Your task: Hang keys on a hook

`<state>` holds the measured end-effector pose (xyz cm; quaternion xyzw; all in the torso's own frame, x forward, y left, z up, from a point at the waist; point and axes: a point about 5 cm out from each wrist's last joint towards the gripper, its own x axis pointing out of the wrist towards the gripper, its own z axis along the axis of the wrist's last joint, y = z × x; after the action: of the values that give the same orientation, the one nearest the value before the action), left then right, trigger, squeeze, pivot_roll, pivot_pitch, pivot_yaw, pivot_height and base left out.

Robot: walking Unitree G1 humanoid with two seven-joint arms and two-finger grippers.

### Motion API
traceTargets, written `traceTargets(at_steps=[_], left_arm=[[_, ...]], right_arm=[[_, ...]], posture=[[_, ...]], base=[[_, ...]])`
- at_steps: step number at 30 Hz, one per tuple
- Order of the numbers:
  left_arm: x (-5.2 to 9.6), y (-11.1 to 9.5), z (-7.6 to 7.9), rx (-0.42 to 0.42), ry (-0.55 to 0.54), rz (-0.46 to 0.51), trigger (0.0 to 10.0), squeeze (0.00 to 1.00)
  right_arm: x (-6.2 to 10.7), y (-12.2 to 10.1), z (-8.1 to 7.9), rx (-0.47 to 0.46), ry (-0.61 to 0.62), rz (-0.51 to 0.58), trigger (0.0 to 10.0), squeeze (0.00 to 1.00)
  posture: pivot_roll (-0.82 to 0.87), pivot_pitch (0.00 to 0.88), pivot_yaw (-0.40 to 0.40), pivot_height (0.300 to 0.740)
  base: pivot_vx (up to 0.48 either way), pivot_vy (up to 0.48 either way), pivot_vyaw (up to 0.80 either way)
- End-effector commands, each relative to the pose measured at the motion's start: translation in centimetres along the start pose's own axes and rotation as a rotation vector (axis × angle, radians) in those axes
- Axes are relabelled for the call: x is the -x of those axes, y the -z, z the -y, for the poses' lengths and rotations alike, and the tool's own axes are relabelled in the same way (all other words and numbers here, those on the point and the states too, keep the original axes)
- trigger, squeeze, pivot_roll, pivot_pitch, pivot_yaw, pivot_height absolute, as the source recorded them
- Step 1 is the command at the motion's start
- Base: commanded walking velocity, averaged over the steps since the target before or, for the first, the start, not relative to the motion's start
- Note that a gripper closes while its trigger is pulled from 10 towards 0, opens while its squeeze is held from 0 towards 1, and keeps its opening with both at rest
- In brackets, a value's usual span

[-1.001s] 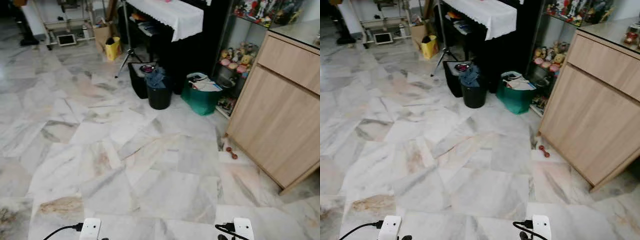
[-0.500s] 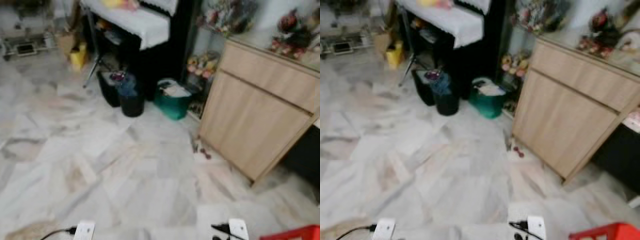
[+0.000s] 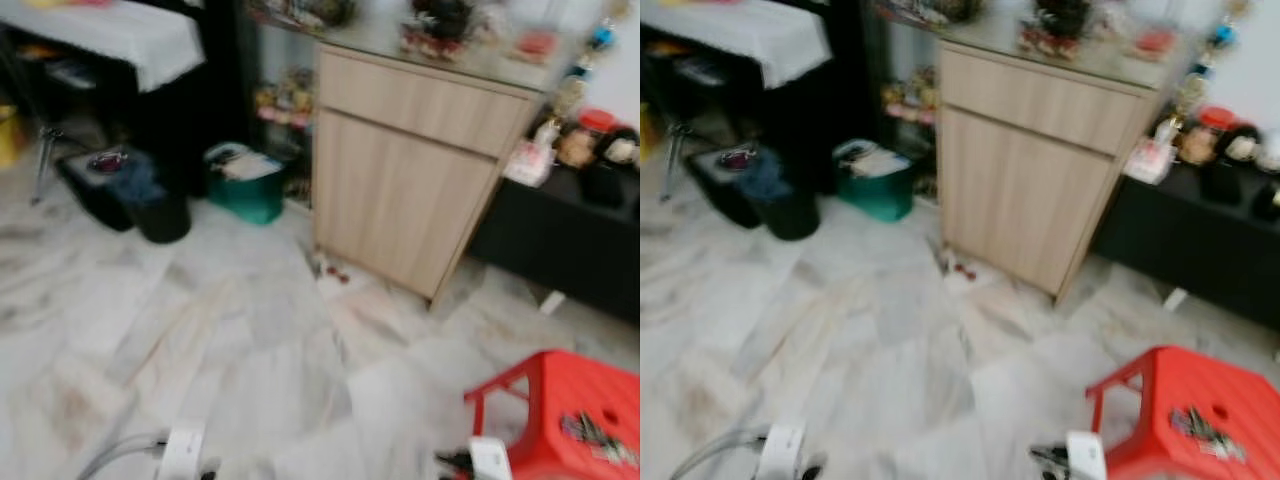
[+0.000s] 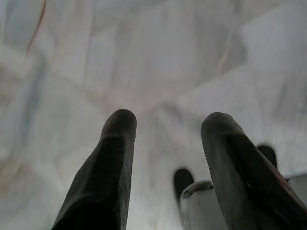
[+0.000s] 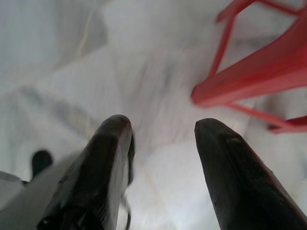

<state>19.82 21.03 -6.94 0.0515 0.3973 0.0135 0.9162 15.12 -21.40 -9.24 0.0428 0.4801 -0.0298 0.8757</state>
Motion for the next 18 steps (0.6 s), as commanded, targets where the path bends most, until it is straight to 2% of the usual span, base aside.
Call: traceTargets(at_steps=[1, 4, 8, 14, 18], left_arm=[[0.6, 2.0, -0.6, -0.012, -0.009, -0.071, 10.0, 0.00], [0.6, 2.0, -0.6, -0.010, -0.009, -0.072, 10.0, 0.00], [0.6, 2.0, -0.6, -0.011, -0.005, -0.077, 10.0, 0.00], [0.5, 2.0, -0.5, -0.005, -0.004, -0.082, 10.0, 0.00], [0.5, 2.1, -0.5, -0.010, -0.001, -0.086, 10.0, 0.00]], right_arm=[[-0.1, 0.2, -0.5, -0.007, -0.004, -0.003, 10.0, 0.00], [-0.1, 0.3, -0.7, -0.013, -0.003, -0.003, 10.0, 0.00], [-0.2, 0.3, -1.7, -0.024, -0.012, 0.001, 10.0, 0.00], [-0.3, 0.3, -1.7, -0.031, -0.011, 0.004, 10.0, 0.00], [-0.1, 0.1, -0.9, -0.051, -0.001, 0.018, 10.0, 0.00]], posture=[[0.04, 0.000, -0.022, 0.740], [0.04, 0.000, -0.023, 0.740], [0.04, 0.000, -0.018, 0.740], [0.03, 0.000, -0.013, 0.740], [0.03, 0.000, -0.005, 0.740]], base=[[0.000, 0.000, -0.76], [0.000, 0.000, -0.76], [0.000, 0.000, -0.76], [0.000, 0.000, -0.76], [0.000, 0.000, -0.76]])
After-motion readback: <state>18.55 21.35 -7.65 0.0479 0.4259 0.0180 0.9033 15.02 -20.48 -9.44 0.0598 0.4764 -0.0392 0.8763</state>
